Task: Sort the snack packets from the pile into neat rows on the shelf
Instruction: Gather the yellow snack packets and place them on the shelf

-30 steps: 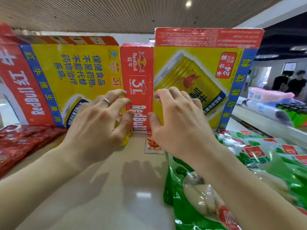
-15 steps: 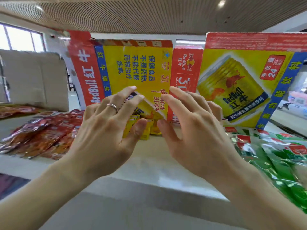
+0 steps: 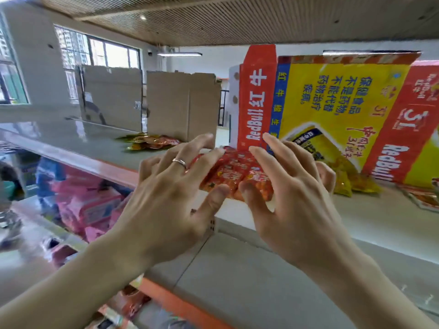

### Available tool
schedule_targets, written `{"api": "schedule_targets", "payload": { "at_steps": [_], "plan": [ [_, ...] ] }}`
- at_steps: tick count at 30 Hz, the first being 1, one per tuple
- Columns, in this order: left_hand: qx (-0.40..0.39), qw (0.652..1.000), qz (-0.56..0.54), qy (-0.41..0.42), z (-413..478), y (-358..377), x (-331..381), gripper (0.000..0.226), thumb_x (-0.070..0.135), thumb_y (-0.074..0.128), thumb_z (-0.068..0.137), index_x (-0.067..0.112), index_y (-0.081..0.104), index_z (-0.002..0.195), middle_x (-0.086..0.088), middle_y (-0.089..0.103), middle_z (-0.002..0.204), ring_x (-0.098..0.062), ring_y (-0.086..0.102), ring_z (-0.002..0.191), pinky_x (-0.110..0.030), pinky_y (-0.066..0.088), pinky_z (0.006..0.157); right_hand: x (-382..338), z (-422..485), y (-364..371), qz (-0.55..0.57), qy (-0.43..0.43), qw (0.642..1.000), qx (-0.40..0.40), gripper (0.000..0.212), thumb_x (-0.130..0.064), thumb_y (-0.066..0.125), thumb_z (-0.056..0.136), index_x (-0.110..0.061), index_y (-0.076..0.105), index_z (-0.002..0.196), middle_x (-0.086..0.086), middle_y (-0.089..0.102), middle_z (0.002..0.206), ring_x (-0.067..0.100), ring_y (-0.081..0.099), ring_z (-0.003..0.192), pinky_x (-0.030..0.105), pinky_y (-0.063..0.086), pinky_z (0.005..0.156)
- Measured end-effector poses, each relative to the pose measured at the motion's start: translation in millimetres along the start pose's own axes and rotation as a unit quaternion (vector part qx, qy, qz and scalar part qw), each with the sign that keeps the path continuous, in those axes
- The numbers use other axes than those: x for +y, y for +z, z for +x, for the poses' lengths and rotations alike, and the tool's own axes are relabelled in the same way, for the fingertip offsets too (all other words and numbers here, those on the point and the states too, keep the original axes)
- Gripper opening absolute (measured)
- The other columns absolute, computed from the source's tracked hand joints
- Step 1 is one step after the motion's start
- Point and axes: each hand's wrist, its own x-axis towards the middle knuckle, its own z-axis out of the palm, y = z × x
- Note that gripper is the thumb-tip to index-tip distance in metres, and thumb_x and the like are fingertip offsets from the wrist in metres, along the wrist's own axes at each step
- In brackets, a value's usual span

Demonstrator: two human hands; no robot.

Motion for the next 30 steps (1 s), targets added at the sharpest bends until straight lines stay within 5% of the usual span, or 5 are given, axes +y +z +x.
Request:
{"api": "schedule_targets", "payload": {
  "at_steps": [13, 30],
  "plan": [
    [-0.011, 0.993, 0.111, -0.043, -73.4, -49.9, -125.9, 0.061, 0.059, 0.03, 0.097, 0.025, 0.041, 0.147, 0.005, 0.033, 0.158, -0.019, 0.037, 0.139, -0.045, 0.029, 0.106, -127.7, 7.4, 65.4, 0.093, -0.044, 0.994, -0.03, 0.061, -0.056, 0.038, 0.089, -0.025, 0.047, 0.141, -0.005, 0.033, 0.156, 0.018, 0.024, 0.144, 0.05, 0.022, 0.106],
    [-0.004, 0.994, 0.09, -0.068, -81.7, -51.8, -210.8, 0.058, 0.058, 0.034, 0.096, 0.032, 0.04, 0.148, 0.015, 0.027, 0.159, -0.012, 0.03, 0.143, -0.047, 0.024, 0.111, -178.5, 59.0, 143.2, 0.172, -0.102, 0.979, -0.05, 0.057, -0.05, 0.045, 0.091, -0.026, 0.046, 0.143, -0.008, 0.04, 0.152, 0.016, 0.03, 0.142, 0.042, 0.02, 0.107]
  ]
}}
